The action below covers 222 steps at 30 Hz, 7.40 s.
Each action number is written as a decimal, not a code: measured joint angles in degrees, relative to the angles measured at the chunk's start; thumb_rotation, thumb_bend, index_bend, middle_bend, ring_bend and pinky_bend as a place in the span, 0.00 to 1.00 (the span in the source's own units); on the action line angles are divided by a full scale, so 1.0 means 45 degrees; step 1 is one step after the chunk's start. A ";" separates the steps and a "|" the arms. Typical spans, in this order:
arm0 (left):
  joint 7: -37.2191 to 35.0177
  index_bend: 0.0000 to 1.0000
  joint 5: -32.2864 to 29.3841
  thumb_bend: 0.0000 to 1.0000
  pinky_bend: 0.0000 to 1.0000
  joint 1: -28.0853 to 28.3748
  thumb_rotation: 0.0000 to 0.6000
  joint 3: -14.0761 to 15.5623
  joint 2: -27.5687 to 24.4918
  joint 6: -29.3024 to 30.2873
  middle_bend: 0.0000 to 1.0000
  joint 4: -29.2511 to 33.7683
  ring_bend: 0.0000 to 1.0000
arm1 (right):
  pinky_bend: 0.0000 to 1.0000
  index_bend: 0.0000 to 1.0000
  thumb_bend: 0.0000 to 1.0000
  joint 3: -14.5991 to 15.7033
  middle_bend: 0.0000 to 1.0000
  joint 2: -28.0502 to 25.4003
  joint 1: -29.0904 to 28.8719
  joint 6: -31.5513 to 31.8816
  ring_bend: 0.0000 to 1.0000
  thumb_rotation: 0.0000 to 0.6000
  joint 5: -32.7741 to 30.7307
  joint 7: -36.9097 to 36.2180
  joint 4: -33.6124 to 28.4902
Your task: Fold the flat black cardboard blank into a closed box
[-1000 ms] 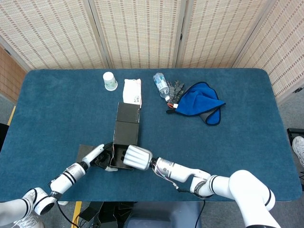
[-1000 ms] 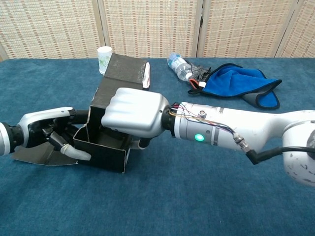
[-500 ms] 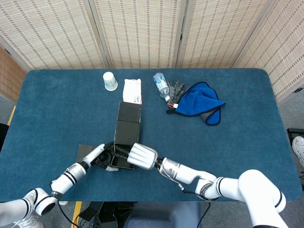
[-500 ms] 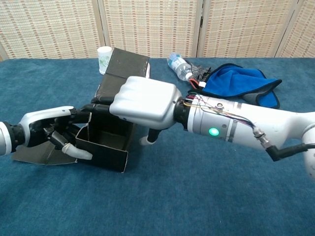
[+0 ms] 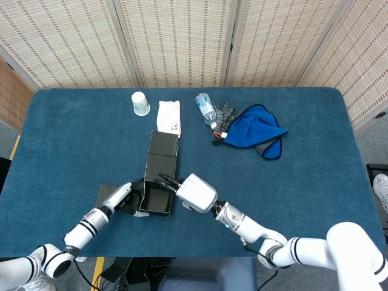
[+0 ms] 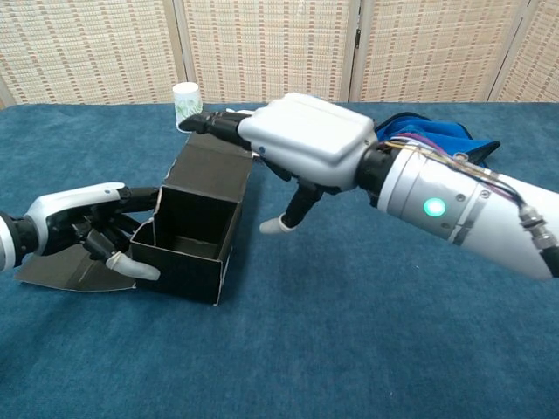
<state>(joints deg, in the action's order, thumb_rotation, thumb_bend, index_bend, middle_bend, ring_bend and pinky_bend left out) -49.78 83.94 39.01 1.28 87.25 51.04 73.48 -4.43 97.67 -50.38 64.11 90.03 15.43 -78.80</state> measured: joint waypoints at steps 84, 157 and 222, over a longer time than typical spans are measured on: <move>0.6997 0.00 -0.1572 0.08 0.18 -0.2594 1.00 -0.1289 -0.4231 0.2230 0.00 0.4889 0.00 | 1.00 0.19 0.24 -0.3183 0.31 0.5051 -0.0366 -0.2985 0.70 1.00 -1.0375 -0.2196 0.1302; 0.4526 0.14 -0.1401 0.07 0.24 -0.2221 1.00 -0.4259 -0.0487 0.4382 0.02 0.2937 0.12 | 1.00 0.30 0.31 -0.4399 0.40 0.1001 0.2658 -0.7298 0.73 1.00 -0.4351 -1.4628 -0.1287; 0.7738 0.10 0.1428 0.04 0.27 -0.0296 1.00 -0.2364 -0.1588 0.4670 0.03 0.1901 0.26 | 1.00 0.30 0.30 -0.3845 0.41 -0.0454 0.1824 -0.7410 0.74 1.00 -0.5221 -1.3861 -0.1943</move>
<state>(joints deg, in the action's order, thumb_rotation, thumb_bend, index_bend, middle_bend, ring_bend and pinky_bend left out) -14.96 90.36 37.68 -9.36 80.10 72.05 82.04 -21.73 95.62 -42.17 30.76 66.53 -46.95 -87.54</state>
